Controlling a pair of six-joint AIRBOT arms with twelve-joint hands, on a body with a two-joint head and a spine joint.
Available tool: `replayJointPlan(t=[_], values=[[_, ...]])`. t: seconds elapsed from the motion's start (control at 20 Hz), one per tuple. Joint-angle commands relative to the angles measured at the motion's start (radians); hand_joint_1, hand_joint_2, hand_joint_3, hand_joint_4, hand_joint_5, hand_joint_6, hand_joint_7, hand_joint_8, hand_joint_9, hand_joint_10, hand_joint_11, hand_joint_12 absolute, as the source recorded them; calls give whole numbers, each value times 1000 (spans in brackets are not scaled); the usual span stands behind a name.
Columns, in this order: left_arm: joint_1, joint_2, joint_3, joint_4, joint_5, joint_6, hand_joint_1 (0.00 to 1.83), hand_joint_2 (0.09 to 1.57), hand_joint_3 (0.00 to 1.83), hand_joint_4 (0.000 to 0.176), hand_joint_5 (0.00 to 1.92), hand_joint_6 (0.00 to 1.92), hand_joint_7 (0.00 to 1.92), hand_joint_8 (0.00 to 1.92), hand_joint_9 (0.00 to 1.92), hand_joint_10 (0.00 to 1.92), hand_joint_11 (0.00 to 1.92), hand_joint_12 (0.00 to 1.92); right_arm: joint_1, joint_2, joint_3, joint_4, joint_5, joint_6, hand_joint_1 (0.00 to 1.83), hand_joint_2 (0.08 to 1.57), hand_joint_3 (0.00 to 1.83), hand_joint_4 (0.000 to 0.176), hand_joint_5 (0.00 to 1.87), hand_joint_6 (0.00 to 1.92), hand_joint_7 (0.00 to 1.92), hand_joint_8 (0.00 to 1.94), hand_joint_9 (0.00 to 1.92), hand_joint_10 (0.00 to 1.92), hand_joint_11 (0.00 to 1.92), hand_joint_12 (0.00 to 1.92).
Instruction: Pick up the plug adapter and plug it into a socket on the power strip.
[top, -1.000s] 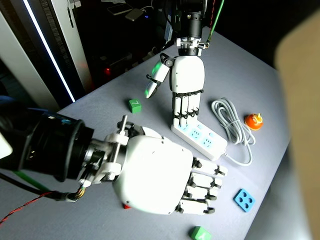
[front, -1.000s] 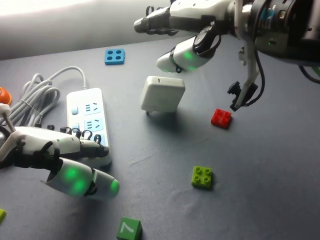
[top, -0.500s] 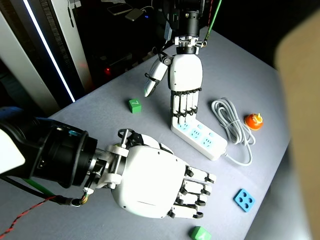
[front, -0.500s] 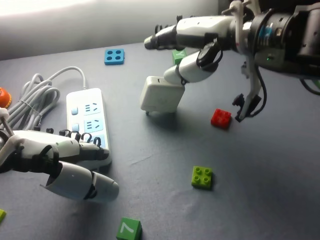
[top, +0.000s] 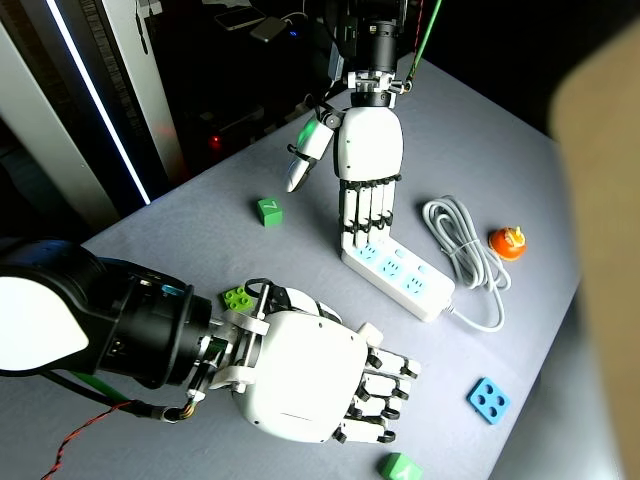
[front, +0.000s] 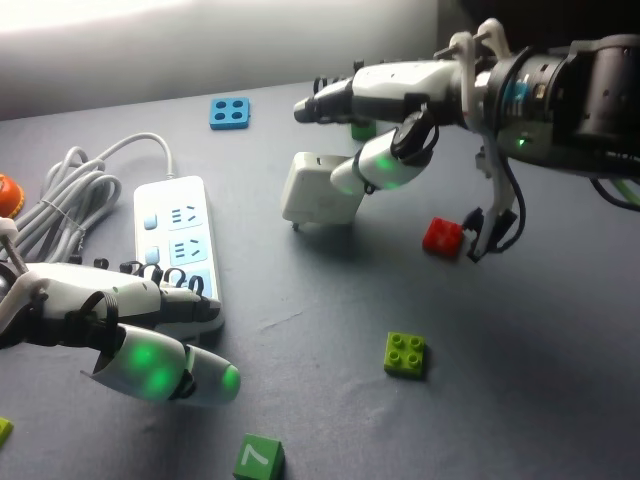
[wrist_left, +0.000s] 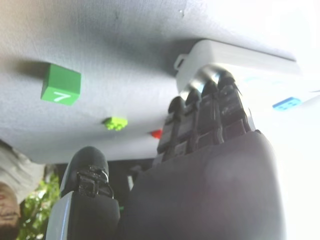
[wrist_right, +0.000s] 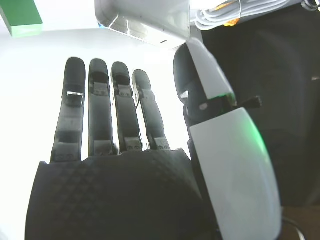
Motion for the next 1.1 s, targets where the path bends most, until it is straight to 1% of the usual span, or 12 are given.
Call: replayJointPlan(t=[0.0,0.15,0.25,0.4,0.5,0.6,0.65,0.8,0.85,0.9,0.95,1.05], values=[[4,-1,-14,-33,-12,-11,0,1198,3,0,17,4,19,2,12,1,0,0,5,6,5,1,73,7,976,1235,0,0,226,6,248,6,262,7,0,753],[5,-1,-14,-33,-15,-11,0,1195,1,0,22,5,28,5,30,9,4,2,-1,1,12,1,75,7,978,1234,0,0,227,2,253,1,268,3,0,795],[5,-1,-14,-33,-16,-11,0,1192,0,0,11,1,18,0,15,2,0,0,-8,-8,23,1,80,6,921,1270,8,0,222,0,236,0,249,0,0,742],[5,-1,-15,-33,-16,-11,0,1199,3,0,0,0,0,0,0,0,0,0,-20,-23,47,1,98,5,935,1242,0,0,223,0,260,5,273,7,0,815],[5,-1,-13,-33,-17,-11,0,1191,0,0,8,3,11,4,10,4,0,0,-22,-28,50,1,109,-6,958,1220,0,0,209,1,258,1,264,3,0,734],[5,-1,-13,-33,-17,-11,0,1193,0,0,3,1,12,4,2,0,0,0,-27,-39,63,1,110,-7,997,1204,0,0,224,4,256,1,260,1,0,731],[5,-1,-13,-33,-17,-12,0,1195,1,0,2,0,12,4,0,0,0,0,-33,-48,74,1,117,-13,1003,1203,0,0,240,8,264,3,267,3,0,794],[5,-1,-12,-33,-17,-13,0,1195,1,0,1,0,12,3,0,0,0,0,-44,-68,111,1,135,-9,1004,1203,0,0,244,8,265,3,268,3,0,808],[5,-1,-12,-33,-17,-13,0,1198,2,0,0,0,4,0,0,0,0,0,-47,-73,120,1,142,-9,978,1202,0,0,261,9,290,6,296,9,0,900],[5,-1,-12,-33,-17,-13,0,1198,2,0,0,0,4,0,0,0,0,0,-50,-80,132,1,155,-9,978,1202,0,0,261,9,290,6,296,9,0,900],[5,-1,-12,-33,-17,-13,0,1197,2,0,4,2,22,8,12,5,0,0,-54,-85,140,1,168,-9,968,1208,1,0,255,3,281,2,282,6,0,838],[5,-1,-12,-33,-17,-13,0,1192,0,0,0,0,29,10,21,8,0,0,-60,-97,155,1,186,-8,958,1229,7,0,255,2,285,2,283,5,0,789]])
